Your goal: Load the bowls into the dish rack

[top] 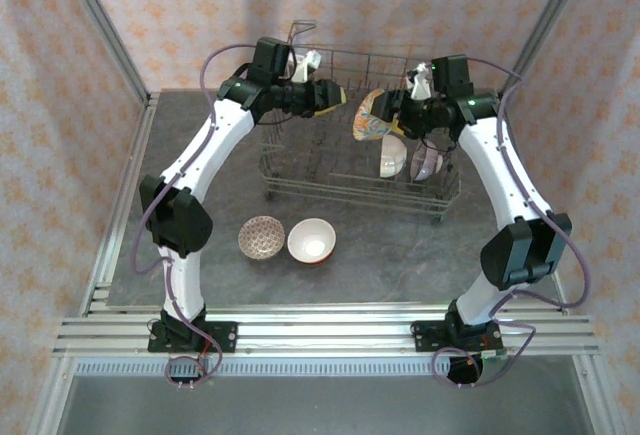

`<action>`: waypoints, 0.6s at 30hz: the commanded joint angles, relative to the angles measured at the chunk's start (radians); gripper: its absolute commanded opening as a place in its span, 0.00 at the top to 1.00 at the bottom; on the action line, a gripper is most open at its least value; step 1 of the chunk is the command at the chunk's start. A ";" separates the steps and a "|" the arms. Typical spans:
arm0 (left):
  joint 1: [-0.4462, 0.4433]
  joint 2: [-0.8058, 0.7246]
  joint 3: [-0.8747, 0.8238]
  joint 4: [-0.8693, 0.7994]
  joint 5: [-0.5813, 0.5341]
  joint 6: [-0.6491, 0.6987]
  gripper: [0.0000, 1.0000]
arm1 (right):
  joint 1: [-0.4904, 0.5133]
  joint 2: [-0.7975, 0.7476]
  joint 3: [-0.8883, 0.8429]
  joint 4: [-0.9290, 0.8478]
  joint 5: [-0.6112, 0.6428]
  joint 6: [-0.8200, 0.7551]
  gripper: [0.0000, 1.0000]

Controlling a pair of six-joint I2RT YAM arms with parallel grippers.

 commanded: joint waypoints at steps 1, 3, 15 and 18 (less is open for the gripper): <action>0.002 -0.101 0.011 -0.091 -0.227 0.127 0.54 | 0.042 0.035 0.099 -0.109 0.166 -0.080 0.49; 0.003 -0.142 -0.010 -0.112 -0.313 0.167 0.53 | 0.074 0.072 0.158 -0.155 0.241 -0.103 0.49; 0.046 -0.339 -0.284 -0.136 -0.576 0.257 0.50 | 0.219 0.266 0.441 -0.386 0.653 -0.147 0.49; 0.066 -0.369 -0.338 -0.136 -0.606 0.268 0.49 | 0.245 0.310 0.487 -0.420 0.729 -0.145 0.49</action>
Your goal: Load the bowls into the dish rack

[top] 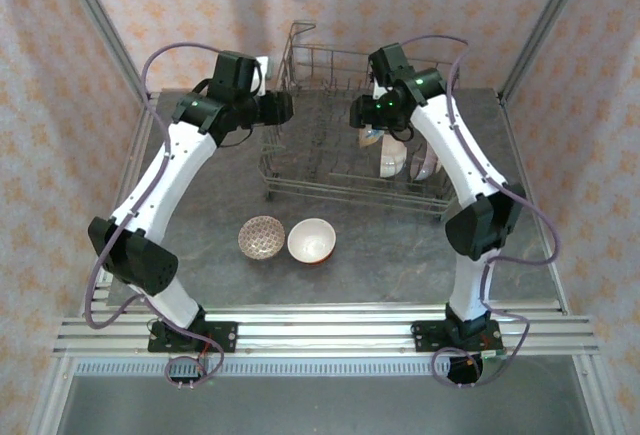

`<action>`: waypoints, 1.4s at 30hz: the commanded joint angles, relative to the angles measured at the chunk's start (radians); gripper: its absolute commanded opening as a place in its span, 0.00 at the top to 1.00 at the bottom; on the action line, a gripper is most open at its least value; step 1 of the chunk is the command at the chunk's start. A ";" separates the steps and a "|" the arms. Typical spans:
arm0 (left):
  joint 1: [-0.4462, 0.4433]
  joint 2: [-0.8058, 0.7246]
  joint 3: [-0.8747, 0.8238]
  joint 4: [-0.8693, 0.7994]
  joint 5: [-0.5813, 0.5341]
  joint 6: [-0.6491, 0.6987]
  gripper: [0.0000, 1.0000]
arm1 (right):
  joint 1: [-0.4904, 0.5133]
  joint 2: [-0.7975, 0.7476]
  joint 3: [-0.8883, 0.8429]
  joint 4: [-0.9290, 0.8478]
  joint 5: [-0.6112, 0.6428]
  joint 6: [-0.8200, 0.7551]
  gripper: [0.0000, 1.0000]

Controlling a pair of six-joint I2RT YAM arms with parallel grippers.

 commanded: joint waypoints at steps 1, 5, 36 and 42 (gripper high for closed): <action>0.025 -0.036 -0.047 -0.019 -0.088 0.040 0.49 | 0.026 0.035 0.074 -0.066 0.174 -0.013 0.49; 0.054 -0.047 -0.084 -0.019 -0.059 0.048 0.49 | 0.054 0.086 0.129 -0.102 0.250 -0.018 0.49; 0.094 0.059 0.021 -0.108 0.078 0.171 0.48 | 0.168 0.368 0.324 -0.221 0.495 0.107 0.48; 0.099 0.057 0.009 -0.111 0.090 0.183 0.48 | 0.170 0.402 0.326 -0.212 0.516 0.145 0.48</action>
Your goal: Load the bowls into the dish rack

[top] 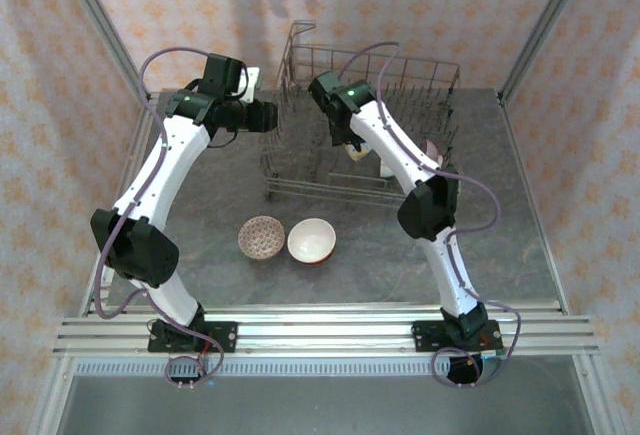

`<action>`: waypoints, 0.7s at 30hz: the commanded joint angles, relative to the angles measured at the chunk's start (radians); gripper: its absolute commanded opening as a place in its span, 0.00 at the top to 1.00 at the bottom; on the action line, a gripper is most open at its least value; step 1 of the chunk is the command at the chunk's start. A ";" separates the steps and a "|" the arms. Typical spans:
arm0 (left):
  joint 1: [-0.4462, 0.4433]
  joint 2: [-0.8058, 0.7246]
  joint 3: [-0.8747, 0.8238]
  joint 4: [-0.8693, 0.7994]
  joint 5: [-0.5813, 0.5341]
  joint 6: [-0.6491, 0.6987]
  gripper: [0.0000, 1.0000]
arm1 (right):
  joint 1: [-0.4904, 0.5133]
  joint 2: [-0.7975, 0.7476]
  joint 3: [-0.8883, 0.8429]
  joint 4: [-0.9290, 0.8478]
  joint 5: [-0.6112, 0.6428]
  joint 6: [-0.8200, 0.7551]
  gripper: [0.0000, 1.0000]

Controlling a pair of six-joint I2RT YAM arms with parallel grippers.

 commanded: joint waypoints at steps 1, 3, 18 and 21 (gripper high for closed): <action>0.009 0.010 0.001 -0.024 0.020 0.030 0.48 | 0.003 0.027 0.030 -0.030 0.068 0.048 0.48; 0.011 0.009 -0.006 -0.021 0.021 0.033 0.48 | 0.003 0.030 0.029 -0.029 0.068 0.067 0.48; 0.022 0.014 -0.042 -0.002 0.034 0.035 0.48 | 0.001 0.072 0.014 0.013 0.012 0.170 0.50; 0.026 0.015 -0.049 0.004 0.038 0.035 0.49 | -0.003 0.073 0.002 0.021 -0.006 0.180 0.49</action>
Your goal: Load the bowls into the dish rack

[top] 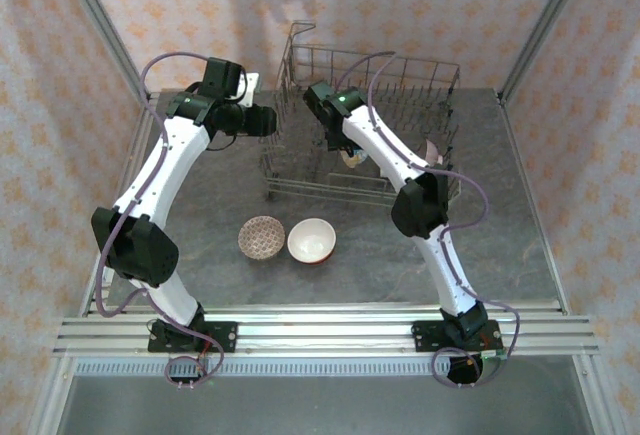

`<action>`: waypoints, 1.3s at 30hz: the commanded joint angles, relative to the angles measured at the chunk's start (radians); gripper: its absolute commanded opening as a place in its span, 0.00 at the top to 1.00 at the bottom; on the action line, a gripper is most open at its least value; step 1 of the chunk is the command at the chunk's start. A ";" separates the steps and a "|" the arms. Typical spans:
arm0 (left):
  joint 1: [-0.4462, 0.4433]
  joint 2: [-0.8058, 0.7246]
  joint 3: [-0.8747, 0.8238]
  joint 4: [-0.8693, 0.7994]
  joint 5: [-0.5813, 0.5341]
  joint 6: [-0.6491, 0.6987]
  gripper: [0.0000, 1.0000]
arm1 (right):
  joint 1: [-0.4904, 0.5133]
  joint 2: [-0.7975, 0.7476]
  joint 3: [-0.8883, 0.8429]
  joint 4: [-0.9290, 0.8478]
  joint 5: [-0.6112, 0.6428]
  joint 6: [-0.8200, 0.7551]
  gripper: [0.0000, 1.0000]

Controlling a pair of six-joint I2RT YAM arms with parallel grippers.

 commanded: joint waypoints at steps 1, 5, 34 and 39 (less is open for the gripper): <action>0.013 0.016 -0.014 0.006 0.017 0.026 0.49 | -0.010 0.006 -0.001 0.010 -0.006 0.070 0.49; 0.014 0.016 -0.024 0.012 0.020 0.024 0.48 | -0.015 0.006 -0.019 0.027 -0.015 0.084 0.49; 0.019 -0.025 -0.079 0.052 0.019 -0.033 0.48 | -0.044 -0.105 -0.138 0.115 -0.075 0.048 0.17; 0.018 -0.039 -0.086 0.058 0.011 -0.053 0.49 | -0.043 -0.119 -0.118 0.118 -0.086 0.020 0.15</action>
